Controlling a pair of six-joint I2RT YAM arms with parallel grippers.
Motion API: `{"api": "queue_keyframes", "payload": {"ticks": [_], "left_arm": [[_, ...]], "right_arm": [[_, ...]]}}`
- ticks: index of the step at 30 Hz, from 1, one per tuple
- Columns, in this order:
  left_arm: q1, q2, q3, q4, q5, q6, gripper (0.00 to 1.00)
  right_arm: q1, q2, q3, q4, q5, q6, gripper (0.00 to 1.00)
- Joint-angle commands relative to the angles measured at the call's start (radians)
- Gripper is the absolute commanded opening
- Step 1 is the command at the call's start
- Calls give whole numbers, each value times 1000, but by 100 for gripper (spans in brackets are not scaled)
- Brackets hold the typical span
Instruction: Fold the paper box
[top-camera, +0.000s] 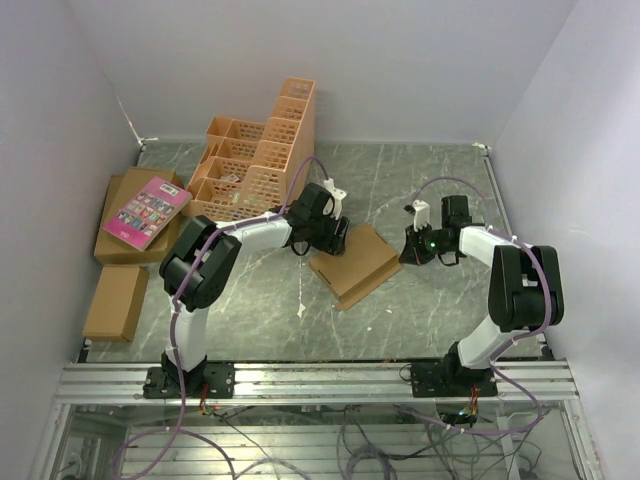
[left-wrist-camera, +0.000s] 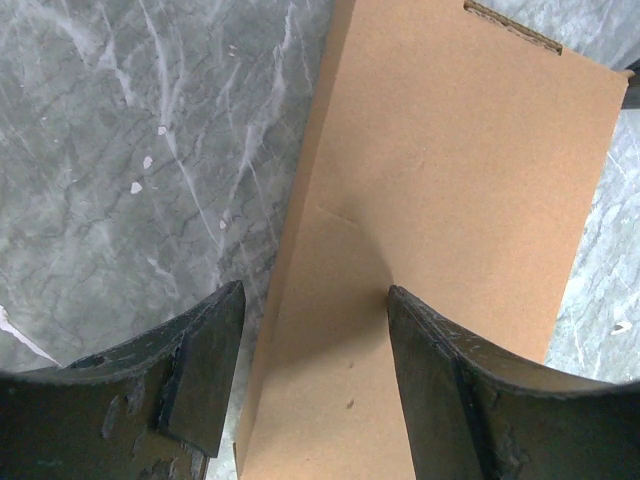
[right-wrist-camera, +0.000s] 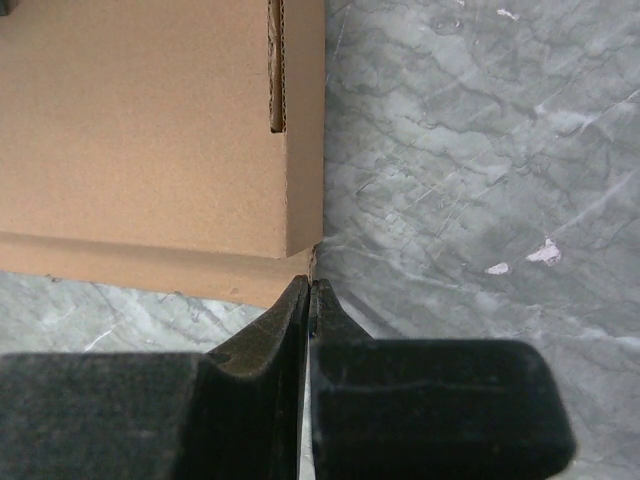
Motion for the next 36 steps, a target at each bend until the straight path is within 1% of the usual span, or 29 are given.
{"api": "queue_keyframes", "payload": {"ticks": [1,6,10,18,36], "left_arm": [[-6,-17,-8,-8,40,-8,69],[-11,-20,-8,-14,45,-11,69],[-14,-16,-6,-19,41,-15,69],[-17,-4,6,-25,45,-31,69],[-34,32,68,-75,50,-17,68]], "right_arm": [[24,-32,-15,40,72,-20,0],[38,-60,-23,49,92,-46,0],[39,-92,-38,52,77,-89,0],[43,-96,-49,43,62,-148,0],[111,-105,-66,78,169,-162,0]]}}
